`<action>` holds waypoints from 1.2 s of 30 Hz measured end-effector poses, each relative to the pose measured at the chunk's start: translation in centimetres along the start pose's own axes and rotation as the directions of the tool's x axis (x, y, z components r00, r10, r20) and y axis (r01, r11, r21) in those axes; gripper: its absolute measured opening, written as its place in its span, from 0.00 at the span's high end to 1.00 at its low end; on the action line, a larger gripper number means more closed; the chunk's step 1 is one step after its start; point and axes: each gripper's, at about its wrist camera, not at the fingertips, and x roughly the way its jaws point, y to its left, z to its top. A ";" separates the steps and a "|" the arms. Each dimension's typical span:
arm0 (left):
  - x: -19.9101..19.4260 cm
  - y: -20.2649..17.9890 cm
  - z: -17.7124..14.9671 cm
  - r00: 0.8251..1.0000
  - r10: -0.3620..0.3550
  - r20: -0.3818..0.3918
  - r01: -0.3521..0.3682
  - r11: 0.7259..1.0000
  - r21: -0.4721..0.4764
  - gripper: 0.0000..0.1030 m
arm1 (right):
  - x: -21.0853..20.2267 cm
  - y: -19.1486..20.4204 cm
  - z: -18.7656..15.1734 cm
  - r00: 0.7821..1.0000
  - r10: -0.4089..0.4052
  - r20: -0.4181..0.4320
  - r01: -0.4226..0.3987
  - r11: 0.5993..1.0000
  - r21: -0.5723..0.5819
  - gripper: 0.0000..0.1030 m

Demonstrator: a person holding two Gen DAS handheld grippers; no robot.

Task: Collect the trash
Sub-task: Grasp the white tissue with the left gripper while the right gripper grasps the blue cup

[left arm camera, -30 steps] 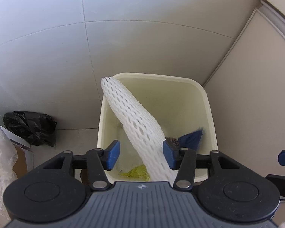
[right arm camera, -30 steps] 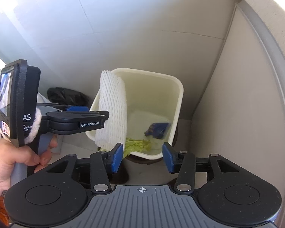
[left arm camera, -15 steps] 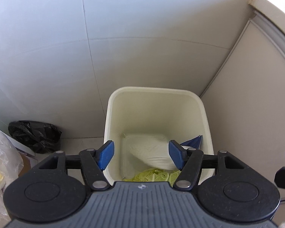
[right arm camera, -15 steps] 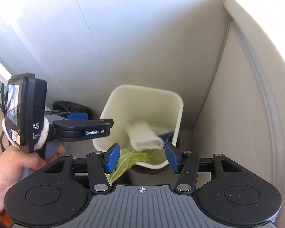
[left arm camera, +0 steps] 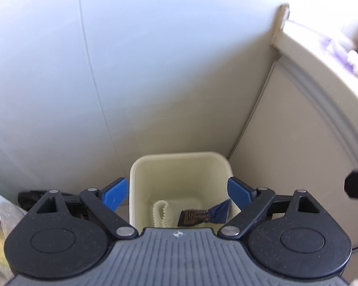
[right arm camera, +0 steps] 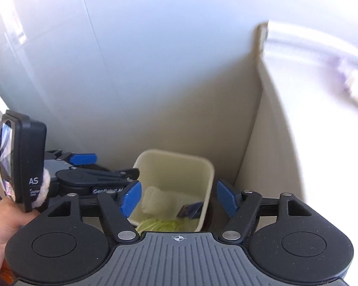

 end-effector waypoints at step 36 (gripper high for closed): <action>0.7 -23.5 11.3 0.819 -0.480 0.313 0.270 0.805 0.527 0.20 | -5.3 -25.9 -3.7 0.841 -0.445 0.307 0.096 0.682 0.725 0.11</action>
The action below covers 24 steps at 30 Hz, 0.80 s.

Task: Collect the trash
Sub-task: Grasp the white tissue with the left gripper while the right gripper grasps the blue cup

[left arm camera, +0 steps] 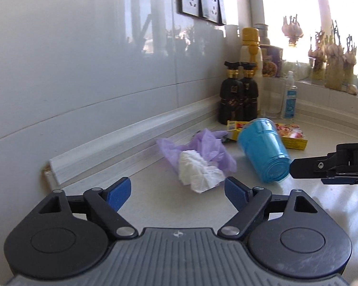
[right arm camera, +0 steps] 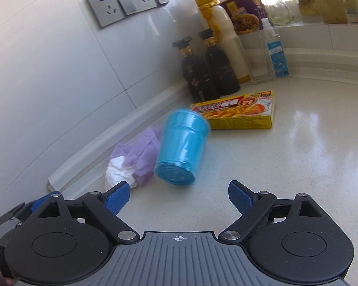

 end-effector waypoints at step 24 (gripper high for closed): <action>2.6 -0.2 0.3 0.992 -0.074 -0.099 0.061 0.989 -0.131 0.89 | 4.4 -0.1 2.1 0.998 -0.022 -0.064 0.026 0.998 0.051 0.34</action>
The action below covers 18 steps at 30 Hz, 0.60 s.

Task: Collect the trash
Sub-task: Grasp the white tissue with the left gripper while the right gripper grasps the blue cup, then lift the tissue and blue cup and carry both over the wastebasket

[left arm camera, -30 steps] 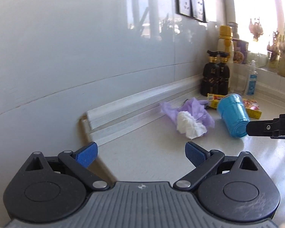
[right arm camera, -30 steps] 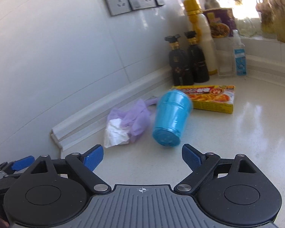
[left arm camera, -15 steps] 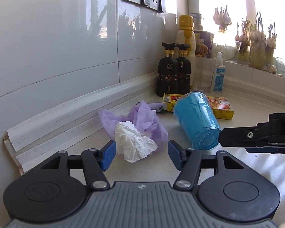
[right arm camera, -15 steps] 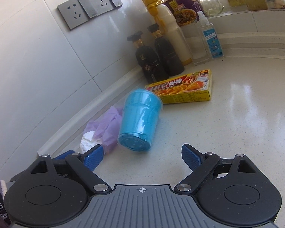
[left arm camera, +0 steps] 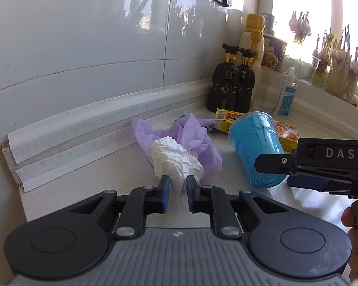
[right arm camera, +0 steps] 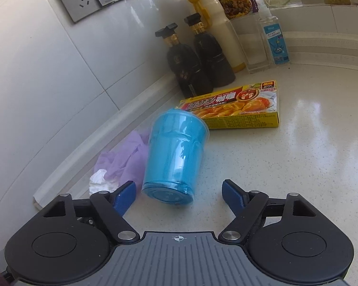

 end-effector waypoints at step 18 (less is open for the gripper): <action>-3.0 -1.3 0.2 1.000 -0.005 0.010 0.006 1.000 -0.021 0.97 | -3.8 -0.7 -0.3 0.998 0.067 0.017 -0.066 0.998 -0.006 0.54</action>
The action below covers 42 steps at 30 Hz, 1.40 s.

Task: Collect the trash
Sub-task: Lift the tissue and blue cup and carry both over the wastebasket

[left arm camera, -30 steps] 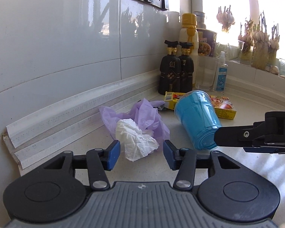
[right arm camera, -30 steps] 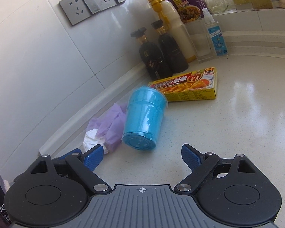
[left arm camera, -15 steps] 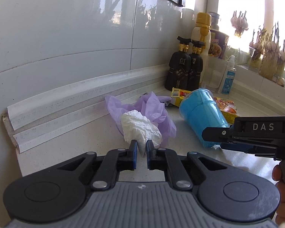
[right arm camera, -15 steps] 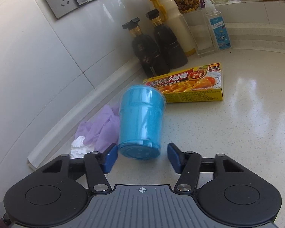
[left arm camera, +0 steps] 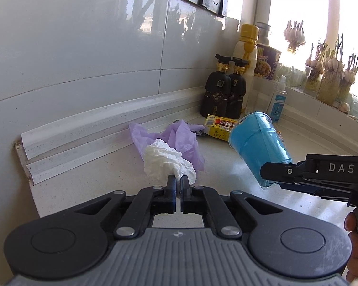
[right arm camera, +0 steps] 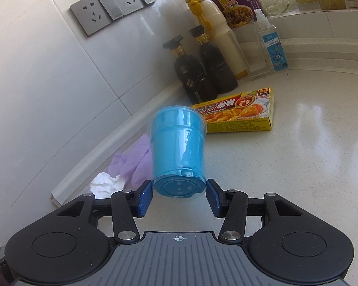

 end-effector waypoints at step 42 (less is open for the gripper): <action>-13.5 8.3 -6.0 0.994 0.111 -0.004 -0.109 0.965 -0.238 0.98 | -6.6 11.5 -5.1 0.930 0.318 -0.183 -0.356 0.904 -0.237 0.54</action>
